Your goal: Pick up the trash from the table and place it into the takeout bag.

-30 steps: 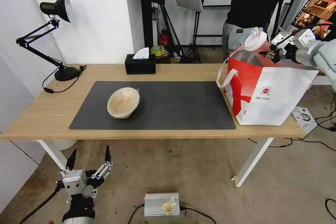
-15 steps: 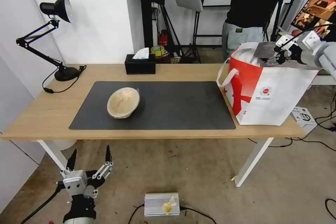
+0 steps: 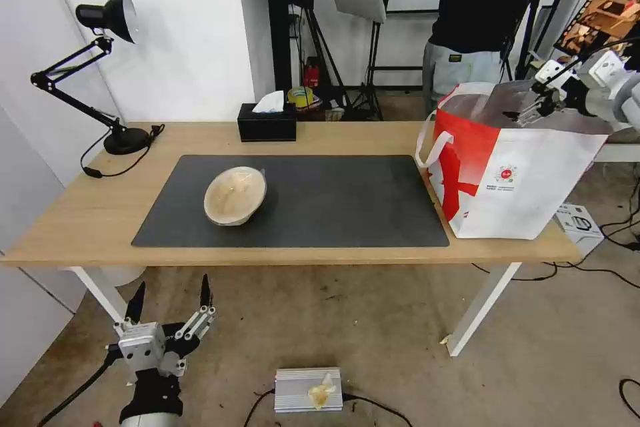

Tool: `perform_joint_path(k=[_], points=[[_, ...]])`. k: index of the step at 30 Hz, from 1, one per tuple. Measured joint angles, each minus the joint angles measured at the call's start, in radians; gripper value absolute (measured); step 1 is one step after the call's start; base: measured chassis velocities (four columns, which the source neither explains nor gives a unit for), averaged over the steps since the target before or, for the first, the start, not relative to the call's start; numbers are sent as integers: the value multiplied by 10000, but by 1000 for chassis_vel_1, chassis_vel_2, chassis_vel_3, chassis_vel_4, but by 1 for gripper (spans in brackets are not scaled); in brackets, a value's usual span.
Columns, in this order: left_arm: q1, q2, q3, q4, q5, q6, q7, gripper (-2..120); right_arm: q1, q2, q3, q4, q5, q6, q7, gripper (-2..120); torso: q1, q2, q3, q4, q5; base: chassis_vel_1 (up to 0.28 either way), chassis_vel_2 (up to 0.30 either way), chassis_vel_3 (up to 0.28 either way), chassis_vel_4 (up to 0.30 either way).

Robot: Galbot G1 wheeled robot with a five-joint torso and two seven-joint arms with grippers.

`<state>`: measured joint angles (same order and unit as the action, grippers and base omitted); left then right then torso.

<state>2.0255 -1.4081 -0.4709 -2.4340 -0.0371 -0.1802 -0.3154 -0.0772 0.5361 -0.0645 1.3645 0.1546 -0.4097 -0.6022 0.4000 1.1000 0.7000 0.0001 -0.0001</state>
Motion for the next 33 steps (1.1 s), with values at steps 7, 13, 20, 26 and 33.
perform_joint_path(k=[7, 13, 20, 26, 33], points=[[-22, -49, 2, -3, 0, 0, -3, 100, -820, -63, 770, 734, 1315, -12, 1075, 110, 0, 0, 0, 0, 0, 0, 0, 0, 0], [-26, -94, -2, -2, 3, 4, -7, 100, -2141, -59, 1779, 1898, 3502, 153, 3334, 100, 0, 0, 0, -1, 1, 0, 0, 0, 0], [6, -91, -78, -48, -14, 5, -24, 100, -3187, 155, 2193, 3688, 5985, 1081, 7166, 100, 0, 0, 0, 1, 0, 0, 0, 0, 0], [-13, -190, -81, -71, -17, 5, -34, 100, -4643, 455, 2580, 5371, 6674, 2168, 9480, 100, -1, 0, -1, 0, -3, 0, 0, 0, 0], [9, -277, -48, -177, -55, 3, -137, 100, -6911, 1125, 3087, 6348, 6033, 4047, 9691, 100, 0, 0, 0, 0, 1, 0, 0, 0, 0]])
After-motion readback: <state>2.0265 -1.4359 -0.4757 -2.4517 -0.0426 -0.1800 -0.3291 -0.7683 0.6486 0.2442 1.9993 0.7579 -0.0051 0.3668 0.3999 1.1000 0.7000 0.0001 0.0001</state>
